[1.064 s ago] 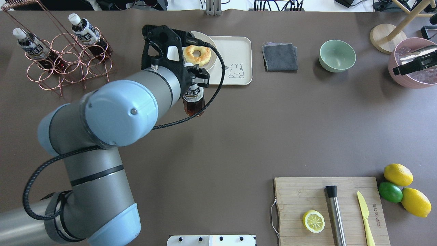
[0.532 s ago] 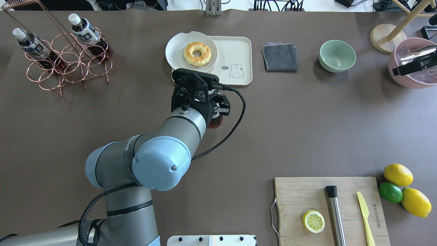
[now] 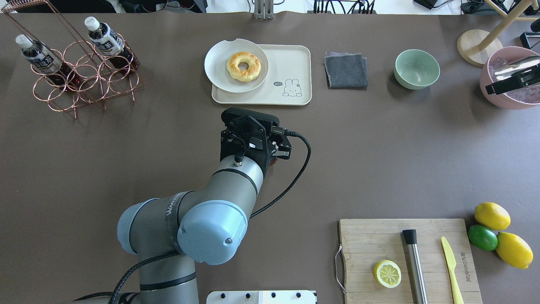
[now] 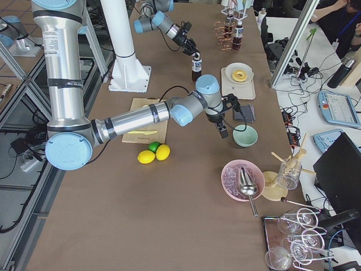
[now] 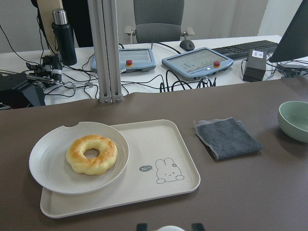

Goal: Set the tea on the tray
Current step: 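Carry the bottle to the table middle and set it down upright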

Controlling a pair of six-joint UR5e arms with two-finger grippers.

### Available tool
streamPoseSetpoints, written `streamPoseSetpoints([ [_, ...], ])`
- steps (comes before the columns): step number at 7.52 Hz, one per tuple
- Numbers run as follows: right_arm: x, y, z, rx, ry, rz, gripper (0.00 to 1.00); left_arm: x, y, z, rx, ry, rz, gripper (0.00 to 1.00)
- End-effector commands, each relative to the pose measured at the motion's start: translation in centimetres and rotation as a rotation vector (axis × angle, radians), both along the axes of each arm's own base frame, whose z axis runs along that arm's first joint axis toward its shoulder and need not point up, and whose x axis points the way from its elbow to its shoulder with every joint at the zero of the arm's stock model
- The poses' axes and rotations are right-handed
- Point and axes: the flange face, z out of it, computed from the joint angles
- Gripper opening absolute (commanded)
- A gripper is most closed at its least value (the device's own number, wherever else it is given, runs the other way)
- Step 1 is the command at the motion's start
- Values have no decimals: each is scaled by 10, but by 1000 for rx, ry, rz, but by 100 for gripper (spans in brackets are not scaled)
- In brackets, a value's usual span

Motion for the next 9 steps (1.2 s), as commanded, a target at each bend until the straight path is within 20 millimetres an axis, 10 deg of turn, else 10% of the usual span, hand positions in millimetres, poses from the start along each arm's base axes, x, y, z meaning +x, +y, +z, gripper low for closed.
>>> streamPoseSetpoints([
  [1, 0, 0, 1, -2, 1, 0, 100, 3, 4, 8, 1, 9, 4, 0],
  [6, 0, 0, 1, -2, 1, 0, 100, 3, 7, 17, 17, 27, 12, 4],
  [7, 0, 0, 1, -3, 1, 0, 100, 4, 7, 20, 16, 15, 11, 38],
  [9, 0, 0, 0, -1, 0, 0, 100, 11, 4, 26, 18, -8, -2, 62],
])
